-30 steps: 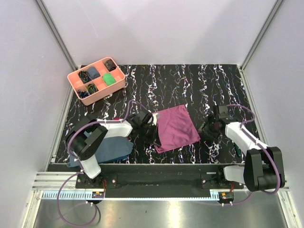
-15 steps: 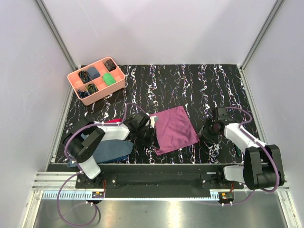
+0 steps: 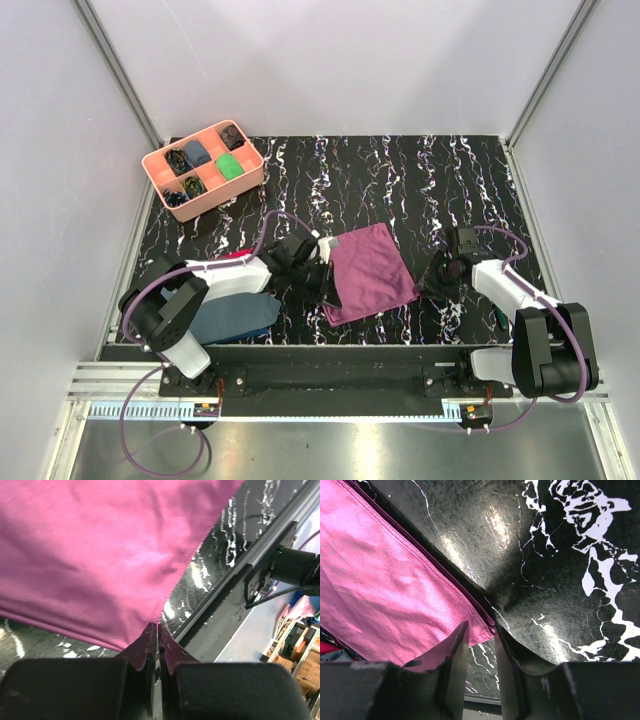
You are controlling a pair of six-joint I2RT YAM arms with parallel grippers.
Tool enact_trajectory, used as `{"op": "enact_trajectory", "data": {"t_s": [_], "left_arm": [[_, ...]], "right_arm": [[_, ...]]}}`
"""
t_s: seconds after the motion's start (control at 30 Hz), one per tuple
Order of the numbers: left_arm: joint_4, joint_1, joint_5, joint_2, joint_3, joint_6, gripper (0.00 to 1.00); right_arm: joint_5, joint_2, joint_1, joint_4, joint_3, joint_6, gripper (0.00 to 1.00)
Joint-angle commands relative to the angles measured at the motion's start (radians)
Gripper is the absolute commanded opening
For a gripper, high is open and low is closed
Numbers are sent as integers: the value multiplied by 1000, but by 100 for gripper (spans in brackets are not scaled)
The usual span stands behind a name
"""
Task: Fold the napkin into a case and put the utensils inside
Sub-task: Fold the top corner of the square-folded napkin at the center of the board.
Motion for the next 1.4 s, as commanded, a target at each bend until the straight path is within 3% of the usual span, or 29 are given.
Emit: {"op": "enact_trajectory", "data": {"t_s": [0.0, 0.2, 0.57, 0.73, 1.37], "left_arm": [[9, -19, 39, -23, 27, 8, 6], [54, -31, 56, -4, -24, -17, 6], [72, -37, 30, -23, -128, -30, 6], [115, -42, 11, -14, -151, -52, 5], [319, -158, 28, 164, -56, -187, 4]], "right_arm": [[-25, 1, -6, 24, -1, -9, 33], [-28, -5, -4, 23, 0, -14, 31], [-107, -36, -4, 56, -10, -34, 0], [-193, -44, -4, 111, -3, -34, 0], [-233, 151, -3, 121, 206, -184, 0]]}}
